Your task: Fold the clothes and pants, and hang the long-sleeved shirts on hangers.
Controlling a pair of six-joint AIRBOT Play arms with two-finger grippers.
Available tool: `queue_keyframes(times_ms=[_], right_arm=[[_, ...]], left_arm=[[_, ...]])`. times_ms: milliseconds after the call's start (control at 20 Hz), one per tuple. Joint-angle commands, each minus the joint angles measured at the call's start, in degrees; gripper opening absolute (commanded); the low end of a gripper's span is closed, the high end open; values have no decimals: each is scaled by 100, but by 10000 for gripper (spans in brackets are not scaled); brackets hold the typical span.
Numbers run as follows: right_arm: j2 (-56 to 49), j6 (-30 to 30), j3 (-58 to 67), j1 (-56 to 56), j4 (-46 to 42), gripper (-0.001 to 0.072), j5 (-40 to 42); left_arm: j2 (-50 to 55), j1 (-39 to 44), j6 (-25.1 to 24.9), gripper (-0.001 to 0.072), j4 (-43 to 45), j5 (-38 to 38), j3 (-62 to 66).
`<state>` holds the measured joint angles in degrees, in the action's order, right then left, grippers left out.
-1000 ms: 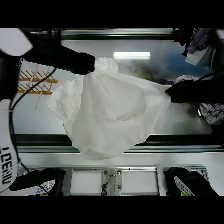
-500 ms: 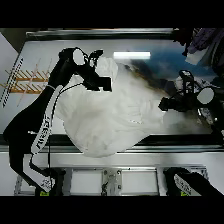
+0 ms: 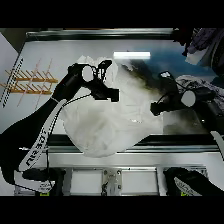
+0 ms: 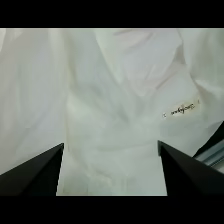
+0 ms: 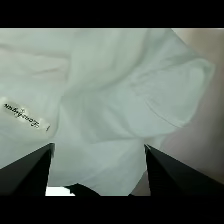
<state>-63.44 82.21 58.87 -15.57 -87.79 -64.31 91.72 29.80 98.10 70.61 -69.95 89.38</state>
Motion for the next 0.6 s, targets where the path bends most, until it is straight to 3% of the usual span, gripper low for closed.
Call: queue_keyframes(times_ms=[0,300,550], right_arm=[[-608,546,243,-1106,-1156,605,-15],[-2184,1095,726,-1729,-2015,605,-66],[-2739,1626,750,-1725,-2778,605,-323]], left_arm=[[-337,-20,249,637,352,251,-675],[-1126,-404,286,637,328,391,-1615],[-1491,-431,289,637,321,586,-2452]])
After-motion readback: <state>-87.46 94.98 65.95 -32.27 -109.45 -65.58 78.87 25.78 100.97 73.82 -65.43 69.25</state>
